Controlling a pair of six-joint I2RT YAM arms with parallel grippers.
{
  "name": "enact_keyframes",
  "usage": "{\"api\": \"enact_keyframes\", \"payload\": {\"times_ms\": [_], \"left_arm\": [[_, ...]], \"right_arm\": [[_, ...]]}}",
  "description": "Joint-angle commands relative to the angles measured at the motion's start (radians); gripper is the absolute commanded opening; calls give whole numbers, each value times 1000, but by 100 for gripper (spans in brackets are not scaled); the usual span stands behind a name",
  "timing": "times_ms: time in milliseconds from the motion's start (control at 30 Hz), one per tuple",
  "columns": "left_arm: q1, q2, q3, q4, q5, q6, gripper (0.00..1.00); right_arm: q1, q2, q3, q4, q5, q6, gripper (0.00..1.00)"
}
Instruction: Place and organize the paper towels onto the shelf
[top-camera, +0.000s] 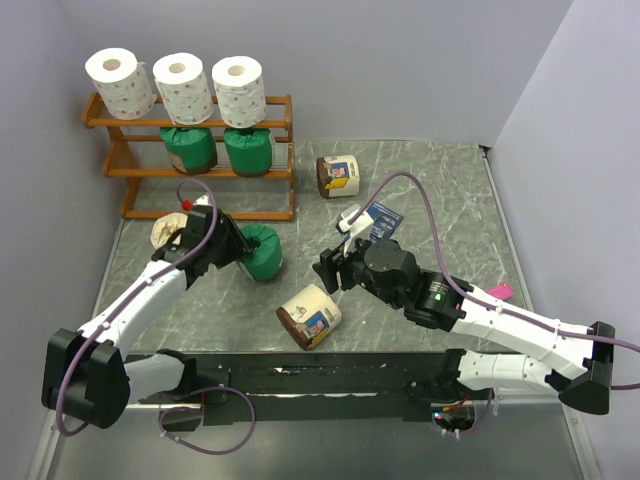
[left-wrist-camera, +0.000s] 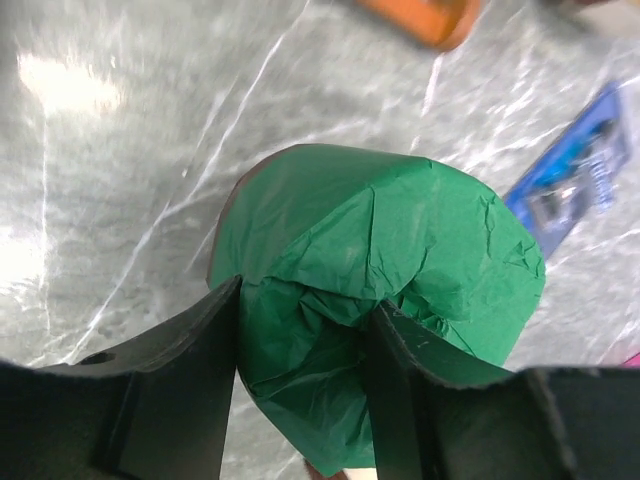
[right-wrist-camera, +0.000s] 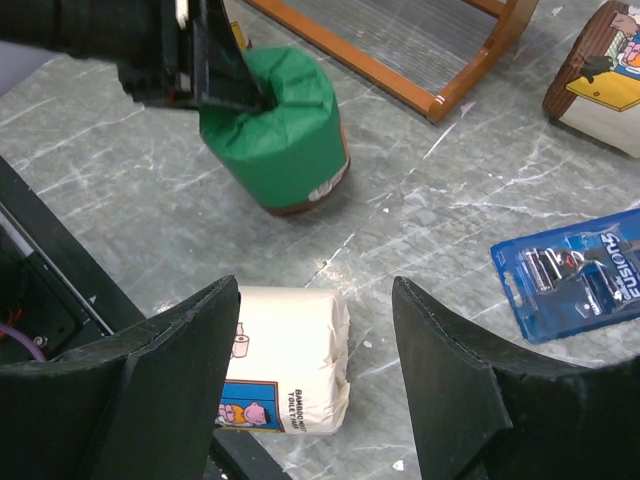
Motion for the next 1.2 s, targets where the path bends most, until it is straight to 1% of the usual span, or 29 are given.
{"api": "enact_keyframes", "payload": {"times_ms": [0, 133, 233, 267, 333, 367, 433, 467, 533, 600, 633, 700, 733, 933, 1033, 1167], "left_arm": [[-1, -59, 151, -36, -81, 21, 49], [37, -68, 238, -103, -139, 51, 50], [120, -76, 294, -128, -124, 71, 50], [175, -78, 304, -128, -115, 76, 50], [227, -81, 337, -129, -107, 88, 50], [273, -79, 350, -136, -107, 93, 50], [310, -65, 395, -155, -136, 107, 50], [348, -59, 427, -163, -147, 110, 50], [382, -45, 452, -171, -169, 117, 50], [444, -29, 479, -165, -176, 121, 50], [489, -21, 487, -157, -173, 118, 50], [534, 7, 507, -149, -146, 111, 50], [577, 17, 512, -139, -134, 105, 50], [681, 122, 582, -91, -92, 93, 48], [711, 181, 627, -68, -66, 93, 47], [721, 257, 699, -57, -52, 93, 47]], "right_arm": [[-1, -42, -12, 28, 35, 12, 70], [-1, -70, -24, 26, 43, 10, 70], [-1, -88, -33, 25, 47, 10, 70], [-1, -91, -36, 23, 46, 10, 70], [-1, -102, -39, 20, 51, 10, 70], [-1, -104, -41, 19, 52, 10, 70], [-1, -116, -41, 17, 52, 9, 70], [0, -121, -44, 15, 55, 9, 70], [-1, -133, -44, 12, 55, 6, 70], [-1, -148, -47, 14, 57, 4, 70], [-1, -151, -48, 15, 57, 3, 70], [-1, -164, -52, 15, 57, -2, 70], [-1, -167, -52, 15, 58, -2, 70], [-3, -191, -49, 5, 60, -14, 70], [-1, -203, -49, 6, 66, -23, 71], [0, -199, -42, 14, 63, -33, 71]]}}
